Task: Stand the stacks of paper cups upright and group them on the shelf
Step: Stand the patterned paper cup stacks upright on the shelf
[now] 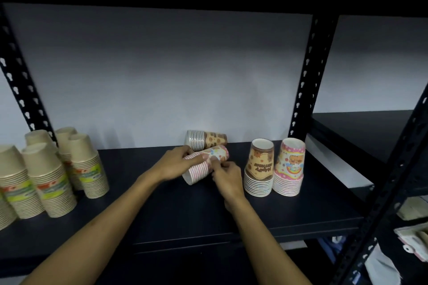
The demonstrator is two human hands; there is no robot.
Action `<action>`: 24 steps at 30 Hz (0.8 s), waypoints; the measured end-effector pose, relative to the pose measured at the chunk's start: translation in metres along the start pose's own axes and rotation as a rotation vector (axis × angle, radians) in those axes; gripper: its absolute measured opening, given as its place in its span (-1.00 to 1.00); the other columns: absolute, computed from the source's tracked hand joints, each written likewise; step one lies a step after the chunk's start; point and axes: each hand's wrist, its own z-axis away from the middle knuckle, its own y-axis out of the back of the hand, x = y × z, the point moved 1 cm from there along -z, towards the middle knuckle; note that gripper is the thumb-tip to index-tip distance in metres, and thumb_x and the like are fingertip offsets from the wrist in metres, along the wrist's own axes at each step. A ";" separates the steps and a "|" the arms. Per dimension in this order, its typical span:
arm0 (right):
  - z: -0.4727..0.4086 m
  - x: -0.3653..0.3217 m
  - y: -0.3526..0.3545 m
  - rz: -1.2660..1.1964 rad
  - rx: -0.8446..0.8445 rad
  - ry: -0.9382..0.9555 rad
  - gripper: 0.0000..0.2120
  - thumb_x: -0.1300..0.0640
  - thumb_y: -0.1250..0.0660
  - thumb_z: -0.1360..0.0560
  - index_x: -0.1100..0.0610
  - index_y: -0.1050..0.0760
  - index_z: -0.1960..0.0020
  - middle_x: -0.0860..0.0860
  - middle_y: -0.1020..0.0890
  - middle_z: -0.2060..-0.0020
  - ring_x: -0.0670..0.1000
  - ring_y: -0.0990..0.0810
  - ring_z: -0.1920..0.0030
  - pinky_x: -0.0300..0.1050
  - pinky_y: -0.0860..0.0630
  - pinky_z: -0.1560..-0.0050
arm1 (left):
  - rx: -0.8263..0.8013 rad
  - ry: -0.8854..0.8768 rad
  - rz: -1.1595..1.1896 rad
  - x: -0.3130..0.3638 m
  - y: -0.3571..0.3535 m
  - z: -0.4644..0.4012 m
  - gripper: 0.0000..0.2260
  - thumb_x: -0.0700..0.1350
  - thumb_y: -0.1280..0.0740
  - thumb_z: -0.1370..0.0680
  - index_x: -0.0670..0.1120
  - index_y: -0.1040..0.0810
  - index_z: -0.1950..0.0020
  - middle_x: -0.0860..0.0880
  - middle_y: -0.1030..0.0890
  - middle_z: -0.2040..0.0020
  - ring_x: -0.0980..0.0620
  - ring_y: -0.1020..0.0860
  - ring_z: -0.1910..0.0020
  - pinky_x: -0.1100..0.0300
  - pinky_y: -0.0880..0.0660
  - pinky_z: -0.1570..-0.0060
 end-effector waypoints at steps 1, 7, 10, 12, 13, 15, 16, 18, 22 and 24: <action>-0.006 0.000 -0.004 -0.078 -0.024 -0.024 -0.42 -0.27 -0.37 -0.40 0.17 -0.52 -0.18 0.04 -0.67 -0.01 0.02 -0.66 -0.02 0.07 -0.62 -0.13 | 0.017 -0.005 0.018 -0.001 -0.001 0.002 -0.55 0.41 -0.29 -0.47 0.06 -0.57 -0.05 0.11 -0.65 0.02 0.15 -0.61 0.06 0.17 -0.54 0.07; -0.021 0.001 -0.011 -0.255 0.007 0.053 -0.48 -0.01 -0.46 -0.49 0.19 -0.43 -0.34 0.04 -0.66 -0.08 -0.03 -0.66 -0.08 0.01 -0.60 -0.19 | 0.052 -0.055 0.066 -0.002 0.014 -0.006 -0.61 0.22 -0.16 -0.64 0.03 -0.65 -0.19 0.07 -0.68 -0.09 0.10 -0.61 -0.08 0.23 -0.47 -0.02; -0.023 0.003 -0.014 -0.198 0.021 0.117 -0.46 -0.06 -0.44 -0.49 0.12 -0.41 -0.39 0.01 -0.65 -0.10 -0.04 -0.65 -0.10 0.01 -0.57 -0.23 | 0.205 -0.090 -0.039 -0.004 0.026 -0.031 -0.76 0.07 -0.34 -0.59 -0.01 -0.64 -0.17 -0.01 -0.65 -0.08 0.02 -0.58 -0.05 0.11 -0.49 -0.09; -0.027 0.005 -0.013 -0.192 0.028 0.104 -0.44 -0.10 -0.42 -0.49 0.12 -0.42 -0.38 0.01 -0.65 -0.11 -0.03 -0.64 -0.12 0.02 -0.57 -0.24 | 0.220 -0.129 -0.139 -0.004 0.026 -0.051 -0.72 0.08 -0.38 -0.56 0.01 -0.60 -0.23 -0.08 -0.58 -0.19 -0.09 -0.51 -0.21 -0.01 -0.46 -0.21; -0.029 0.006 -0.012 -0.190 0.027 0.087 -0.44 -0.11 -0.42 -0.48 0.13 -0.43 -0.38 0.01 -0.65 -0.11 -0.03 -0.64 -0.12 0.03 -0.57 -0.24 | 0.201 -0.131 -0.173 -0.004 0.025 -0.060 -0.68 0.08 -0.38 -0.56 0.02 -0.57 -0.28 -0.09 -0.55 -0.27 -0.11 -0.44 -0.29 -0.03 -0.42 -0.28; -0.032 0.008 -0.009 -0.190 0.020 0.072 -0.47 -0.10 -0.41 -0.50 0.14 -0.45 -0.36 -0.01 -0.65 -0.07 -0.03 -0.64 -0.11 0.04 -0.57 -0.23 | 0.152 -0.120 -0.209 -0.002 0.019 -0.075 -0.60 0.12 -0.37 -0.56 0.02 -0.50 -0.37 -0.07 -0.49 -0.38 -0.11 -0.36 -0.38 -0.01 -0.34 -0.34; -0.034 0.009 -0.008 -0.180 0.019 0.070 -0.49 -0.10 -0.41 -0.50 0.15 -0.45 -0.35 -0.02 -0.66 -0.06 -0.04 -0.64 -0.10 0.04 -0.57 -0.23 | 0.126 -0.112 -0.223 -0.003 0.016 -0.080 -0.55 0.16 -0.37 -0.55 0.03 -0.47 -0.39 -0.05 -0.48 -0.40 -0.10 -0.35 -0.39 -0.01 -0.33 -0.34; -0.034 0.010 -0.008 -0.155 0.025 0.077 -0.50 -0.12 -0.40 -0.51 0.14 -0.45 -0.33 -0.02 -0.66 -0.04 -0.05 -0.64 -0.09 0.02 -0.58 -0.21 | 0.092 -0.104 -0.268 -0.004 0.007 -0.086 -0.47 0.21 -0.39 -0.52 0.05 -0.43 -0.43 -0.04 -0.49 -0.38 -0.10 -0.38 -0.36 -0.02 -0.34 -0.31; -0.036 0.011 -0.008 -0.130 0.024 0.089 -0.48 -0.16 -0.38 -0.50 0.12 -0.45 -0.34 -0.01 -0.65 -0.09 -0.05 -0.63 -0.11 0.00 -0.58 -0.21 | 0.130 -0.089 -0.203 -0.019 0.000 -0.086 -0.42 0.26 -0.45 -0.43 0.07 -0.44 -0.37 -0.04 -0.56 -0.23 -0.09 -0.49 -0.20 -0.02 -0.46 -0.16; -0.038 0.012 -0.009 -0.126 0.025 0.090 -0.47 -0.17 -0.38 -0.50 0.13 -0.45 -0.34 -0.01 -0.65 -0.10 -0.05 -0.63 -0.12 0.01 -0.58 -0.22 | 0.153 -0.081 -0.132 -0.028 0.002 -0.083 -0.37 0.35 -0.41 -0.32 0.10 -0.45 -0.31 -0.01 -0.58 -0.15 -0.07 -0.52 -0.12 -0.03 -0.52 -0.06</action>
